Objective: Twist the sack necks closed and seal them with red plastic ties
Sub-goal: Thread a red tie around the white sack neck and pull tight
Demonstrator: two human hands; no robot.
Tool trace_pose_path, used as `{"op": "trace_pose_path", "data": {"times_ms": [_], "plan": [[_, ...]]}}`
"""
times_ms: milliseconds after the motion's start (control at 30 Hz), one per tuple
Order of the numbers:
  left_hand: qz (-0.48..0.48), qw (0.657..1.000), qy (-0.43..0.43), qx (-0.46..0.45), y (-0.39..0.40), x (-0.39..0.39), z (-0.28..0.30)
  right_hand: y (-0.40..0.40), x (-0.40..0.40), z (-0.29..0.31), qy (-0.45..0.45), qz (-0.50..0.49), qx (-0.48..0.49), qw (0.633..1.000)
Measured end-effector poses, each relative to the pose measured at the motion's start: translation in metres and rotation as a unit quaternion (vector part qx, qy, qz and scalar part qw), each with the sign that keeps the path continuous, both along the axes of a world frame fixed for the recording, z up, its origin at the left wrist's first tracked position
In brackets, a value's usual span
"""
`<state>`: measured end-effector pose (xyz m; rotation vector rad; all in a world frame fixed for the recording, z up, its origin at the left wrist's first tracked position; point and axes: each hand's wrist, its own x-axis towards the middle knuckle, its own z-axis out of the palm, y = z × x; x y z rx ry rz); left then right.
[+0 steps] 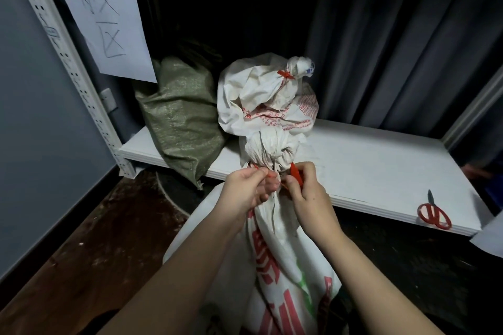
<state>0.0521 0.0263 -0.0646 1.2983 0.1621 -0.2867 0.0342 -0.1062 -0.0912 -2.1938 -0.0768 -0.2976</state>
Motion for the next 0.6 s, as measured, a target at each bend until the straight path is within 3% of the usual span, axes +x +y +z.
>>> {"op": "trace_pose_path", "data": {"times_ms": [233, 600], "plan": [[0.011, 0.999, -0.007, -0.043, -0.001, 0.0, -0.003, -0.007, 0.004, -0.003, 0.009, 0.018, 0.093, 0.995], [0.071, 0.995, -0.037, -0.052, -0.012, -0.007, -0.008, -0.007, 0.001, 0.002, 0.02, 0.039, 0.111, 0.993]]}}
